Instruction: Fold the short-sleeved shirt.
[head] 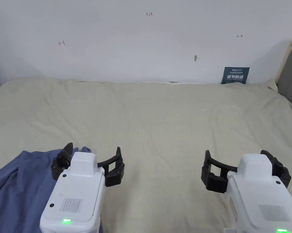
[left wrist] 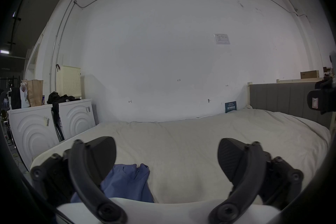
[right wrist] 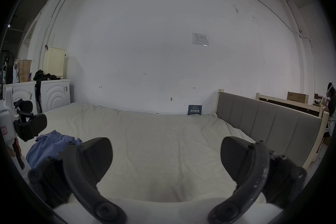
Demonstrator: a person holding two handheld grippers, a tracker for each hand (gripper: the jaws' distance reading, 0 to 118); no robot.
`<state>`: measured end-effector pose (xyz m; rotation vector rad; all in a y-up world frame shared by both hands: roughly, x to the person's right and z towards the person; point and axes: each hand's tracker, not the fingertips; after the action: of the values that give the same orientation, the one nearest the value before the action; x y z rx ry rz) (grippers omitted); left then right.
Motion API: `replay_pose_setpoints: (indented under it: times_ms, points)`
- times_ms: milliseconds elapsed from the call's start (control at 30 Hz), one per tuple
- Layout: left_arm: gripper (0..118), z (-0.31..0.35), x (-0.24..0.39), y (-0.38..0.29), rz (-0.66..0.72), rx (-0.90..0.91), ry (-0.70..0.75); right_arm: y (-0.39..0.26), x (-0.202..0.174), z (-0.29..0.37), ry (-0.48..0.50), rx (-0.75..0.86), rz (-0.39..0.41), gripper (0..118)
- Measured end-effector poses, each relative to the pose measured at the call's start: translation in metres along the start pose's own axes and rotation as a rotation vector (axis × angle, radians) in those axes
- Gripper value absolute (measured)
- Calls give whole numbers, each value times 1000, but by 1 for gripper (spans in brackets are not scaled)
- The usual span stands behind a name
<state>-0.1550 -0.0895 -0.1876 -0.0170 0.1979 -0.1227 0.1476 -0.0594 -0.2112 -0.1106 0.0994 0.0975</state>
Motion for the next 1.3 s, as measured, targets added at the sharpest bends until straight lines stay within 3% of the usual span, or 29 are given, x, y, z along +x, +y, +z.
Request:
replay_pose_setpoints:
  times_ms: [33,100,133,167,200,300,467,633,1100,1300]
  points:
    - [106,0,0,1,5,0,-2,2,-2,2,-2,0,3,113]
    - [74,1,-1,2,27,-1,-20,4,-4,4,-11,-1,12,76]
    - [46,2,-1,3,40,1,-26,5,-4,4,-17,-4,18,48]
    - [8,2,-1,4,48,0,-26,3,-2,1,-18,-6,22,11]
    - [1,1,0,5,50,-3,-25,3,-1,0,-19,-8,21,2]
    - [0,-1,-2,8,68,-14,-60,-3,4,-5,0,-18,-17,1]
    - [0,0,-4,6,37,-20,-27,-6,3,-10,13,-18,-8,1]
    - [0,11,-31,4,40,-25,39,2,-19,-18,96,-9,-1,1]
    - [0,90,-178,-9,8,-93,438,22,-164,-24,469,30,28,1]
    - [0,126,-222,-19,10,-133,543,17,-208,-19,569,18,47,1]
